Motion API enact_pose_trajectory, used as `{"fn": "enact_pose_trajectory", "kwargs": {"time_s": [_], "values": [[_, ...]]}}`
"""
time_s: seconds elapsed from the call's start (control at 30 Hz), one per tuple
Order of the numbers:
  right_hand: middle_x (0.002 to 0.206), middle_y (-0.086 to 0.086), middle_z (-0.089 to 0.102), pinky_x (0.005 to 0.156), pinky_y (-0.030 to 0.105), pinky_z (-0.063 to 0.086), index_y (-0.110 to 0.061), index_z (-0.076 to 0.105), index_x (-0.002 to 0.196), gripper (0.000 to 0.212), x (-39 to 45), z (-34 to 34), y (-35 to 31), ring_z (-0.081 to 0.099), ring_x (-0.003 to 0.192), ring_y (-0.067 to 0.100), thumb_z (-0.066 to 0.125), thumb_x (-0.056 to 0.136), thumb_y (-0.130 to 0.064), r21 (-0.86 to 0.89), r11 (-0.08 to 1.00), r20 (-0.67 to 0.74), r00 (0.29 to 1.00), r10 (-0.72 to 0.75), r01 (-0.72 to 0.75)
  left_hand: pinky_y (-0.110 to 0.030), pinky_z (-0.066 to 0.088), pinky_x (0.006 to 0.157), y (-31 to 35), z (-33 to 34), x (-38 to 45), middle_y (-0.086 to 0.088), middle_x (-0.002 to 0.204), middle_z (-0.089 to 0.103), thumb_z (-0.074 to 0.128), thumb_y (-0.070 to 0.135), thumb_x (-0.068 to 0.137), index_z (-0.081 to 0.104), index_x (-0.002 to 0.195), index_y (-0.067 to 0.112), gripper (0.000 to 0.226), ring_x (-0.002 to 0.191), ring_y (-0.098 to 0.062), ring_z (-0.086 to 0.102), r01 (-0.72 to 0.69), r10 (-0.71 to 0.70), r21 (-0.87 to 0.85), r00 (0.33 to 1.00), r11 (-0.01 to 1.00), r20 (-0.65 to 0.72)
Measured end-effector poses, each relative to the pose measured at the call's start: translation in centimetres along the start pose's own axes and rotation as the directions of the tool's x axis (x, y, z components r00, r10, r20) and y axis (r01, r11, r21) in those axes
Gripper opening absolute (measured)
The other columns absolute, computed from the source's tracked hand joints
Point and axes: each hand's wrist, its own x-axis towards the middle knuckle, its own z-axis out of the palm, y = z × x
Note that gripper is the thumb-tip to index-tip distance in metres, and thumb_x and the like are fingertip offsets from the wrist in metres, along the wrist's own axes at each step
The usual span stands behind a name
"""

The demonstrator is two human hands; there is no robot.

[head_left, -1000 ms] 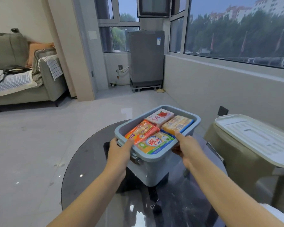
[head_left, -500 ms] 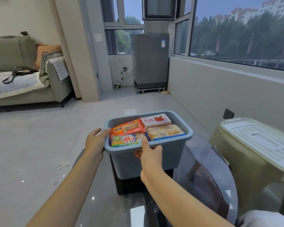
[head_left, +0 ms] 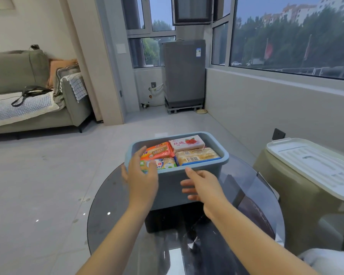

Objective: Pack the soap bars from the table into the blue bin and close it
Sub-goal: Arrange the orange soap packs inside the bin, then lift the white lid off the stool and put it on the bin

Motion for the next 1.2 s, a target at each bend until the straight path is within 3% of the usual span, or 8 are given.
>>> {"fn": "enact_pose_trajectory", "kwargs": {"time_s": [0.03,0.13,0.2,0.33,0.63,0.77,0.93,1.2], "values": [[0.078,-0.003,0.072,0.049,0.020,0.050,-0.023,0.060,0.090,0.018,0.1,-1.0,-0.1,0.068,0.068,0.012,0.057,0.087,-0.040,-0.018,1.000,-0.019,1.000,-0.022,0.022,-0.049,0.021,0.114,0.7,0.5,-0.6,0.026,0.102,0.050,0.048,0.013,0.089,0.050,0.122,0.031,0.038,0.113,0.024,0.024,-0.045,0.045,0.010,0.999,0.999,0.009],[0.077,-0.003,0.070,0.051,0.020,0.048,-0.027,0.059,0.084,0.014,0.2,-4.0,-0.2,0.066,0.069,0.011,0.056,0.088,-0.040,-0.069,0.993,-0.058,0.993,-0.101,0.097,-0.040,0.038,0.105,2.6,2.2,-2.3,0.014,0.113,0.051,0.052,0.012,0.088,0.050,0.119,0.031,0.036,0.122,-0.002,0.039,-0.133,0.140,-0.095,0.988,0.987,0.068],[0.075,-0.003,0.069,0.053,0.019,0.047,-0.025,0.060,0.086,0.013,0.4,-6.3,-0.2,0.064,0.068,0.010,0.055,0.088,-0.038,-0.111,0.979,-0.083,0.980,-0.180,0.171,-0.026,0.042,0.099,3.9,3.9,-3.3,0.013,0.118,0.054,0.052,0.015,0.090,0.051,0.118,0.032,0.033,0.115,0.001,0.047,-0.156,0.180,-0.170,0.974,0.973,0.139],[0.068,-0.004,0.068,0.054,0.018,0.047,-0.021,0.064,0.085,0.015,1.0,-11.4,-0.8,0.063,0.063,0.007,0.058,0.087,-0.035,-0.149,0.946,-0.149,0.939,-0.310,0.289,-0.010,0.042,0.090,6.4,7.9,-5.1,0.012,0.112,0.060,0.052,0.019,0.089,0.053,0.106,0.043,0.030,0.107,0.003,0.054,-0.082,0.180,-0.312,0.936,0.947,0.302],[0.076,-0.007,0.066,0.062,0.020,0.044,-0.021,0.064,0.089,0.018,3.4,-22.6,-0.5,0.061,0.072,0.006,0.055,0.087,-0.036,-0.467,0.824,-0.274,0.834,-0.480,0.321,-0.009,0.046,0.079,8.3,18.9,-8.8,0.011,0.105,0.065,0.049,0.022,0.091,0.057,0.099,0.039,0.021,0.101,-0.003,0.061,0.149,0.098,-0.349,0.794,0.925,0.600],[0.082,-0.010,0.066,0.059,0.017,0.036,-0.027,0.065,0.087,0.008,4.5,-26.0,1.0,0.057,0.076,0.007,0.058,0.086,-0.032,-0.650,0.733,-0.363,0.764,-0.533,0.203,0.000,0.044,0.064,8.4,22.2,-10.0,0.016,0.099,0.063,0.049,0.023,0.092,0.055,0.095,0.041,0.019,0.094,-0.001,0.062,0.227,0.024,-0.288,0.747,0.930,0.665],[0.115,0.002,0.061,0.087,0.037,0.035,-0.025,0.062,0.113,0.031,6.2,-29.7,2.8,0.046,0.107,0.026,0.059,0.085,-0.038,-0.871,0.464,-0.413,0.754,-0.510,-0.163,-0.008,0.047,0.065,8.0,24.9,-10.9,0.012,0.100,0.061,0.045,0.022,0.094,0.054,0.098,0.035,0.017,0.086,-0.001,0.064,0.272,-0.039,-0.227,0.715,0.935,0.698],[0.094,0.002,0.070,0.079,0.034,0.035,-0.023,0.069,0.091,0.017,6.9,-31.1,3.2,0.054,0.095,0.025,0.054,0.087,-0.030,-0.839,0.461,-0.496,0.756,-0.428,-0.290,-0.017,0.048,0.073,7.2,26.1,-11.9,0.005,0.097,0.062,0.043,0.020,0.095,0.054,0.095,0.036,0.019,0.086,-0.008,0.065,0.303,-0.096,-0.170,0.697,0.938,0.711]]}}
